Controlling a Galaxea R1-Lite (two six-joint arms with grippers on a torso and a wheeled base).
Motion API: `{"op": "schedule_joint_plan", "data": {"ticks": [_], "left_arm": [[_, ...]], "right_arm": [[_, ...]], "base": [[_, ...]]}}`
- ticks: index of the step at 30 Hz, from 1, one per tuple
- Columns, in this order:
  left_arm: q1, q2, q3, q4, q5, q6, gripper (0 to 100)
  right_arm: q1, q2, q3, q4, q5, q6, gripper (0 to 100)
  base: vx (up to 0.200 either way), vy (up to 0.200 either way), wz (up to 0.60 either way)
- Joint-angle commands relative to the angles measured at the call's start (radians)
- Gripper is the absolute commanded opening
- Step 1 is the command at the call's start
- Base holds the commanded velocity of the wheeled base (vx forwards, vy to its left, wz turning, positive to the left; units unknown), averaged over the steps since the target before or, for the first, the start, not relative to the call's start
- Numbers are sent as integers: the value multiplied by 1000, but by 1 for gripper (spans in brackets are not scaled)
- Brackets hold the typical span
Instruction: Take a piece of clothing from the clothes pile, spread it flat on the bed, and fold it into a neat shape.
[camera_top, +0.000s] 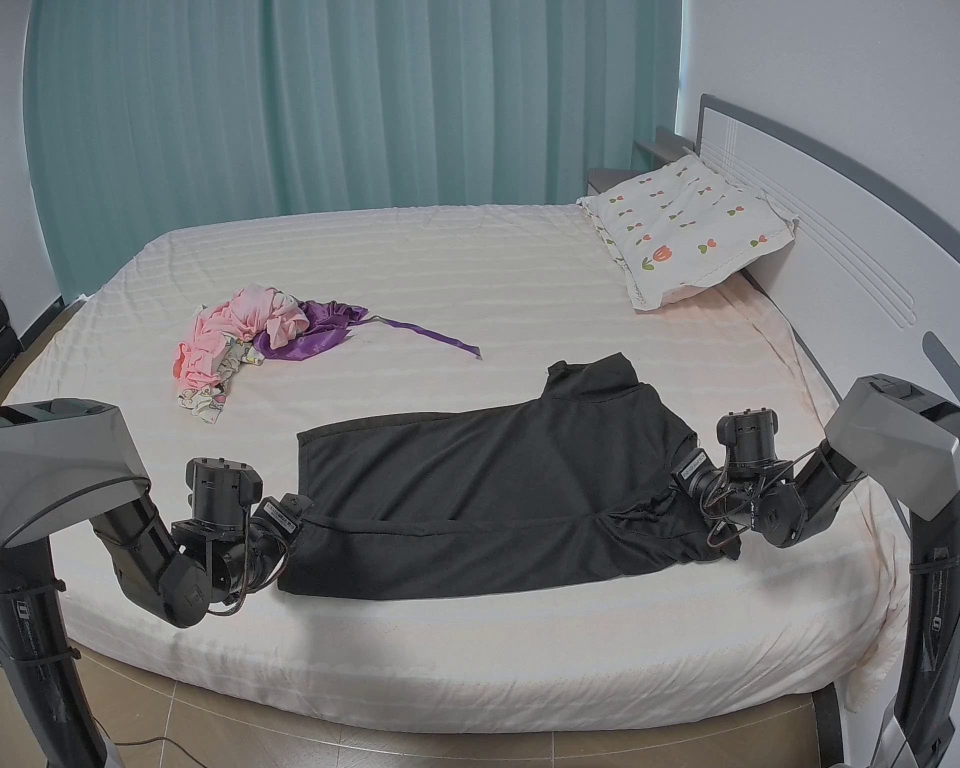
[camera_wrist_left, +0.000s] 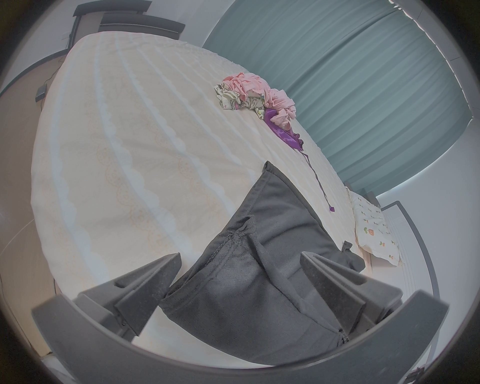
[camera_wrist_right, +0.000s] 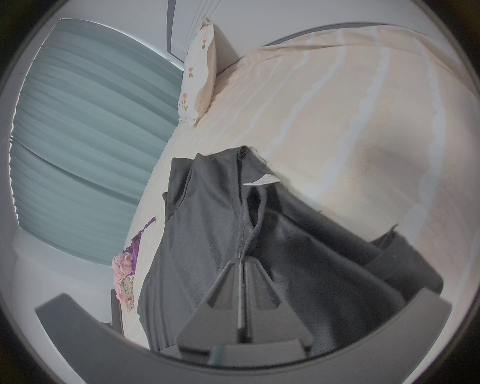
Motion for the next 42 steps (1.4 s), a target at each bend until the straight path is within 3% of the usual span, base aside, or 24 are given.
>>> {"op": "schedule_joint_plan", "data": {"ticks": [1,17,26,39,40,42], "left_arm": [[1,1,0,0,1,0,100],[3,2,0,0,1,0,100],[8,2,0,0,1,0,100],[9,2,0,0,1,0,100],[9,2,0,0,1,0,100],[9,2,0,0,1,0,100]], "right_arm": [[2,-22,11,1,-23,0,0],[37,-230,197,1,-27,-9,0],[53,-293,295,23,-35,-89,0],[99,-313,342,90,-59,-138,0],[100,-316,347,98,-59,-149,100],[108,-321,350,123,-59,-172,100]], "base": [[0,0,0],[0,0,0],[0,0,0],[0,0,0],[0,0,0],[0,0,0]]}}
